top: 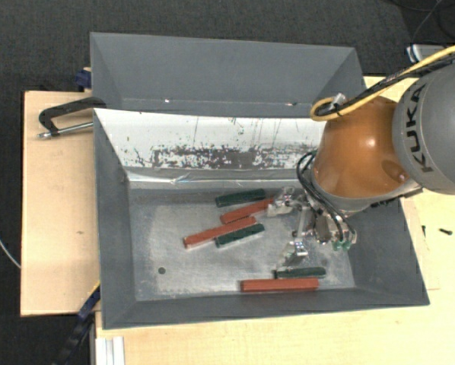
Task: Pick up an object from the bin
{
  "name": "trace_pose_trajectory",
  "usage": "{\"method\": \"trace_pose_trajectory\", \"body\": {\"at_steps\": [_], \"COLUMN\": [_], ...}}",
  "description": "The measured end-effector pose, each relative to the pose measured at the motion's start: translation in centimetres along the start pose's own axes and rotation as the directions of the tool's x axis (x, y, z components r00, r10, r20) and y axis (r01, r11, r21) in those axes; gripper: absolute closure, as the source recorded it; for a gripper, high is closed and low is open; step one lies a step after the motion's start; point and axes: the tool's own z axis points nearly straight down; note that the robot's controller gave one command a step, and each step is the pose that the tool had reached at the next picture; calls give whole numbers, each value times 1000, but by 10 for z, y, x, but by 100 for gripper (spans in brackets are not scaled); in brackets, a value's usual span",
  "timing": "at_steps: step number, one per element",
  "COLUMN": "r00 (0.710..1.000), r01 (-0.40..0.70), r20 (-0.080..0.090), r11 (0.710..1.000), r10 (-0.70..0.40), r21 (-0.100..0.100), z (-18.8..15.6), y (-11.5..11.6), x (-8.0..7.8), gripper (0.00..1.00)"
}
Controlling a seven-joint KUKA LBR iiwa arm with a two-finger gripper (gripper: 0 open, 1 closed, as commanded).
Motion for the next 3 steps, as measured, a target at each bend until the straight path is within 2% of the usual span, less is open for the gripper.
{"method": "trace_pose_trajectory", "body": {"at_steps": [1,2,3], "r00": [997,984,984], "r01": [-77,-176,-176], "r20": [10,35,35], "r11": [997,984,984], "r10": [77,177,177], "r21": [1,-5,-5], "z": [22,67,67], "y": [10,22,22], "x": [-22,-28,-28], "gripper": [0,100,100]}}
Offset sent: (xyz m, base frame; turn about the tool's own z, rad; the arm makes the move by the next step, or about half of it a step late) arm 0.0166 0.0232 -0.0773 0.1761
